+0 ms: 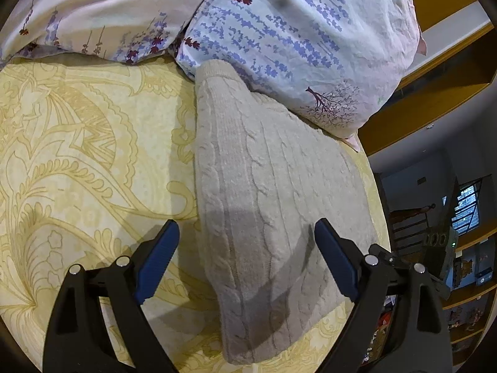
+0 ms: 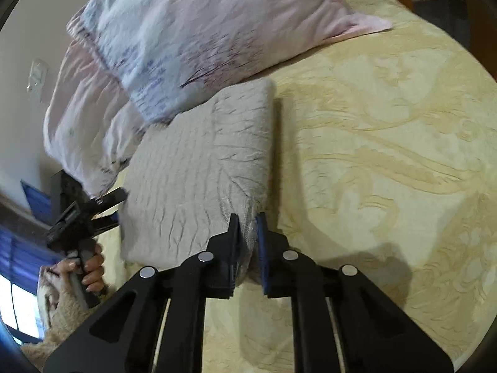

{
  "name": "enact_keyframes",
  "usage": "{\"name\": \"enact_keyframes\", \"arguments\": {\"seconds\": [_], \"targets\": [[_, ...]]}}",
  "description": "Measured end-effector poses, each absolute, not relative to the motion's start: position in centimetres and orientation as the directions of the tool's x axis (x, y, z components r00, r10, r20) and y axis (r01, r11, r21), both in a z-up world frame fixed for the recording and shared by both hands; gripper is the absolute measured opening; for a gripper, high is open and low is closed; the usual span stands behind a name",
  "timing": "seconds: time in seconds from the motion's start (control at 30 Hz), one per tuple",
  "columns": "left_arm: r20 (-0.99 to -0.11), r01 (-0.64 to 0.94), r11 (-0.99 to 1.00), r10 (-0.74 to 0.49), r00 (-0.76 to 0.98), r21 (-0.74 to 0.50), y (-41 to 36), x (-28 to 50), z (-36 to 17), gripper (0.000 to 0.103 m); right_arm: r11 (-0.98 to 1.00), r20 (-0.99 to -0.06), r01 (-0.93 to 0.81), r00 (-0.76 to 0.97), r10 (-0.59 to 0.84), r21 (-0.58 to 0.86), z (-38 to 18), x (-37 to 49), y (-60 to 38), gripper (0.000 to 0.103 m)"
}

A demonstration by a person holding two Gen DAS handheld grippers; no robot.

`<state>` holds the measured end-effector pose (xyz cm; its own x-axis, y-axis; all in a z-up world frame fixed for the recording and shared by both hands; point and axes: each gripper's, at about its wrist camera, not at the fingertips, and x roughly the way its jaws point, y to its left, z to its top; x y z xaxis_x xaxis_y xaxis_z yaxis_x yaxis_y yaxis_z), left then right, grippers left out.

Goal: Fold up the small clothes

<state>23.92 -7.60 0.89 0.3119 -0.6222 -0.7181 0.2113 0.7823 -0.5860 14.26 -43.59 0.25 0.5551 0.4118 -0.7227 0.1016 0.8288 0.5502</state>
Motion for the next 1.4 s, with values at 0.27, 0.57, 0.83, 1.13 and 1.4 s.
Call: {"name": "enact_keyframes", "arguments": {"seconds": [0.27, 0.57, 0.83, 1.13, 1.4], "targets": [[-0.71, 0.219, 0.776, -0.63, 0.316, -0.591, -7.9, 24.2, 1.3, 0.089, 0.848, -0.756, 0.12, 0.53, 0.385, 0.516, -0.2, 14.5, -43.2, 0.02], [-0.68, 0.167, 0.731, -0.678, 0.278, -0.661, -8.2, 25.7, 0.2, 0.089, 0.719, -0.664, 0.161, 0.557, 0.499, 0.676, 0.0, 18.3, -46.7, 0.055], [-0.632, 0.139, 0.673, -0.734, 0.249, -0.727, -8.5, 27.0, -0.6, 0.087, 0.67, -0.648, 0.161, 0.49, 0.583, 0.725, -2.2, 21.2, -45.9, 0.055], [-0.616, 0.147, 0.659, -0.746, 0.252, -0.738, -9.1, 27.8, -0.9, 0.065, 0.599, -0.579, 0.115, 0.449, 0.681, 0.793, -3.5, 21.9, -44.6, 0.056], [-0.524, 0.174, 0.576, -0.808, 0.27, -0.799, -8.1, 27.4, -0.1, 0.039, 0.608, -0.567, 0.074, 0.463, 0.681, 0.79, -2.2, 21.1, -42.8, 0.034]]}}
